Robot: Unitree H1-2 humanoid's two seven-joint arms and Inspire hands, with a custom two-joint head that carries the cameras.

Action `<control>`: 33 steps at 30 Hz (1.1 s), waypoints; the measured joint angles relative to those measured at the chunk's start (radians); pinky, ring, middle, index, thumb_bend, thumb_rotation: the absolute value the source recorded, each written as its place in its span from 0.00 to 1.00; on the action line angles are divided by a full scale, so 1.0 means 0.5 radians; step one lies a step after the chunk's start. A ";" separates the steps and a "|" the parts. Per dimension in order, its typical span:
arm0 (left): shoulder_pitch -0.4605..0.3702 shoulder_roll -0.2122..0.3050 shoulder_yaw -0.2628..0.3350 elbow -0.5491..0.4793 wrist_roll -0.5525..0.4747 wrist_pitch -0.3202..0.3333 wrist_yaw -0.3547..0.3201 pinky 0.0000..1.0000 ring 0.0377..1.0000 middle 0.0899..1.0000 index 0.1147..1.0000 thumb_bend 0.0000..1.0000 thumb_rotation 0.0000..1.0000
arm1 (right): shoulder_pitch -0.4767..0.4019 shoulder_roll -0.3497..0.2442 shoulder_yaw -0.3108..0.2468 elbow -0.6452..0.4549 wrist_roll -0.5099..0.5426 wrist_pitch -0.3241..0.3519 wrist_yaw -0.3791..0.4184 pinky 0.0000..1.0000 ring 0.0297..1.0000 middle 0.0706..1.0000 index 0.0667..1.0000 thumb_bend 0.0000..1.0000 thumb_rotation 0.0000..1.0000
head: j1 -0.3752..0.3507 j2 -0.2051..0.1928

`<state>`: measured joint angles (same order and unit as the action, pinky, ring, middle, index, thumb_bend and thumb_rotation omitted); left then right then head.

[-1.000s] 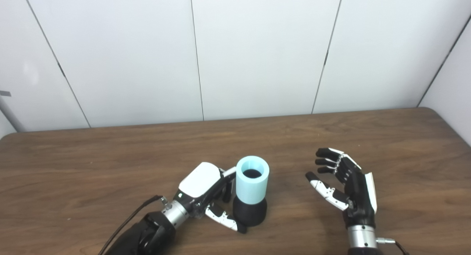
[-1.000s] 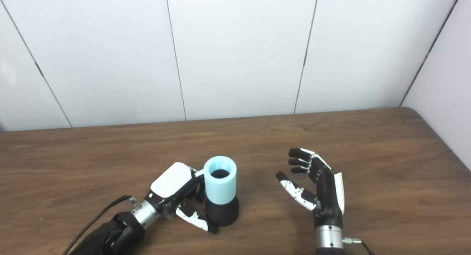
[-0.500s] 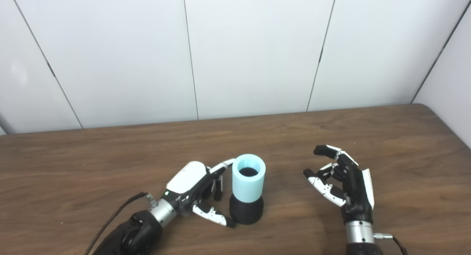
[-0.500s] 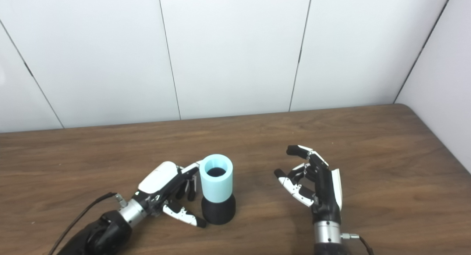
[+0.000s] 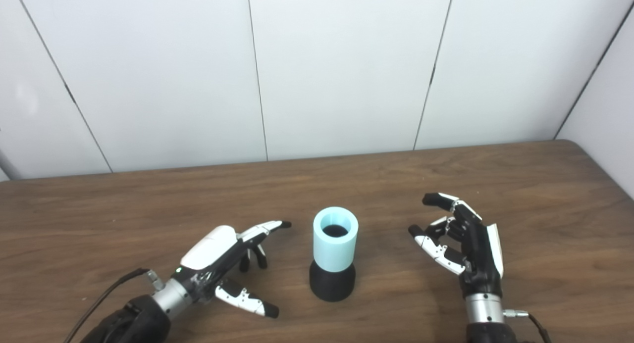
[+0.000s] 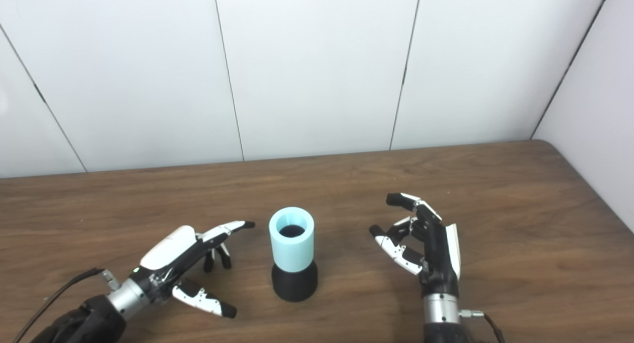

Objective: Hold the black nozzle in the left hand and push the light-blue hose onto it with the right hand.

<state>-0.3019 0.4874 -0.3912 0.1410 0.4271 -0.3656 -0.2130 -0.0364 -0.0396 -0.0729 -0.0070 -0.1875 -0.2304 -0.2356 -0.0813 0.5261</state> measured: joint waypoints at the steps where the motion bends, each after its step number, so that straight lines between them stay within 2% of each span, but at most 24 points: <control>1: 0.029 0.012 0.026 -0.030 -0.022 0.018 -0.010 0.77 0.85 0.89 0.88 1.00 0.29 | -0.003 0.000 0.000 0.003 0.000 0.000 0.000 0.27 0.38 0.65 0.62 0.33 0.08 | 0.000 0.000; 2: 0.059 0.022 0.055 -0.047 -0.057 0.020 -0.013 0.75 0.83 0.87 0.87 0.98 0.29 | -0.006 0.000 0.000 0.005 0.000 0.000 0.000 0.30 0.40 0.66 0.62 0.33 0.09 | 0.003 0.000; 4: 0.160 0.046 0.142 -0.108 -0.129 0.024 -0.013 0.62 0.74 0.85 0.84 0.85 0.27 | -0.011 0.000 0.001 0.008 0.000 0.000 0.000 0.29 0.39 0.66 0.62 0.33 0.10 | 0.003 0.000; 5: 0.222 0.057 0.187 -0.141 -0.159 0.027 -0.011 0.48 0.59 0.85 0.85 0.74 0.26 | -0.012 -0.001 0.000 0.009 0.000 0.000 0.000 0.29 0.39 0.66 0.62 0.33 0.11 | 0.009 0.000; 6: 0.270 0.062 0.224 -0.190 -0.185 0.043 -0.012 0.37 0.47 0.83 0.84 0.62 0.17 | -0.011 -0.002 -0.001 0.010 0.000 0.000 0.000 0.24 0.31 0.66 0.63 0.34 0.11 | 0.018 -0.006; 7: 0.317 0.059 0.258 -0.229 -0.210 0.072 -0.002 0.33 0.43 0.82 0.83 0.55 0.12 | -0.011 -0.005 -0.002 0.011 0.000 0.000 0.000 0.22 0.28 0.66 0.63 0.34 0.12 | 0.018 -0.006; 8: 0.362 0.051 0.313 -0.275 -0.224 0.125 0.003 0.38 0.50 0.79 0.81 0.48 0.09 | -0.012 -0.008 -0.002 0.014 0.000 0.000 0.000 0.23 0.31 0.66 0.63 0.34 0.11 | 0.018 -0.006; 9: 0.394 0.048 0.363 -0.309 -0.228 0.179 0.008 0.40 0.51 0.69 0.77 0.41 0.04 | -0.015 -0.010 -0.003 0.018 0.001 0.000 0.001 0.38 0.46 0.66 0.63 0.34 0.10 | 0.025 -0.009; 10: 0.425 0.049 0.409 -0.336 -0.227 0.226 0.017 0.39 0.50 0.66 0.75 0.36 0.02 | -0.020 -0.010 -0.003 0.024 0.005 0.000 0.002 0.46 0.54 0.67 0.63 0.33 0.09 | 0.025 -0.009; 11: 0.460 0.041 0.461 -0.377 -0.213 0.288 0.035 0.39 0.50 0.64 0.73 0.33 0.01 | -0.026 -0.010 -0.004 0.031 0.018 0.000 0.005 0.50 0.58 0.67 0.64 0.33 0.09 | 0.028 -0.012; 13: 0.489 0.013 0.532 -0.421 -0.191 0.408 0.076 0.29 0.35 0.49 0.72 0.30 0.00 | -0.031 -0.011 -0.005 0.035 0.038 0.000 0.010 0.54 0.62 0.68 0.64 0.31 0.09 | 0.031 -0.012; 15: 0.516 -0.043 0.591 -0.465 -0.162 0.494 0.112 0.24 0.28 0.43 0.71 0.30 0.00 | -0.036 -0.016 -0.003 0.037 0.045 0.001 0.017 0.59 0.67 0.69 0.65 0.31 0.11 | 0.037 -0.015; 16: 0.527 -0.077 0.611 -0.478 -0.153 0.516 0.127 0.25 0.32 0.50 0.70 0.29 0.00 | -0.037 -0.019 -0.003 0.037 0.047 0.003 0.023 0.59 0.67 0.70 0.66 0.31 0.11 | 0.040 -0.015; 18: 0.541 -0.149 0.637 -0.500 -0.152 0.542 0.161 0.40 0.52 0.63 0.69 0.26 0.00 | -0.038 -0.023 -0.003 0.037 0.061 0.017 0.046 0.62 0.70 0.71 0.66 0.31 0.11 | 0.049 -0.024; 20: 0.552 -0.209 0.661 -0.504 -0.162 0.547 0.177 0.29 0.38 0.67 0.69 0.26 0.00 | -0.040 -0.023 -0.003 0.036 0.091 0.044 0.070 0.61 0.68 0.71 0.67 0.30 0.11 | 0.055 -0.028; 22: 0.565 -0.261 0.679 -0.524 -0.178 0.568 0.184 0.25 0.35 0.68 0.70 0.25 0.00 | -0.039 -0.023 -0.005 0.034 0.122 0.053 0.091 0.61 0.67 0.72 0.67 0.30 0.10 | 0.061 -0.031; 23: 0.569 -0.289 0.684 -0.532 -0.195 0.588 0.184 0.28 0.40 0.69 0.71 0.25 0.00 | -0.038 -0.025 -0.007 0.034 0.135 0.054 0.096 0.61 0.68 0.72 0.67 0.30 0.09 | 0.071 -0.034; 24: 0.572 -0.319 0.687 -0.541 -0.203 0.615 0.185 0.40 0.52 0.69 0.71 0.25 0.00 | -0.037 -0.025 -0.008 0.034 0.147 0.054 0.104 0.62 0.70 0.72 0.67 0.31 0.08 | 0.071 -0.034; 27: 0.583 -0.401 0.688 -0.571 -0.215 0.637 0.185 0.55 0.64 0.69 0.70 0.24 0.01 | -0.038 -0.024 -0.009 0.034 0.168 0.054 0.124 0.61 0.69 0.71 0.66 0.30 0.07 | 0.083 -0.037; 30: 0.586 -0.451 0.689 -0.571 -0.218 0.637 0.188 0.60 0.69 0.70 0.70 0.24 0.07 | -0.038 -0.024 -0.008 0.033 0.168 0.053 0.135 0.61 0.69 0.71 0.66 0.30 0.05 | 0.074 -0.040; 33: 0.596 -0.517 0.689 -0.580 -0.206 0.639 0.239 0.61 0.70 0.71 0.70 0.25 0.13 | -0.038 -0.025 -0.012 0.033 0.175 0.053 0.149 0.61 0.69 0.70 0.66 0.30 0.04 | 0.068 -0.037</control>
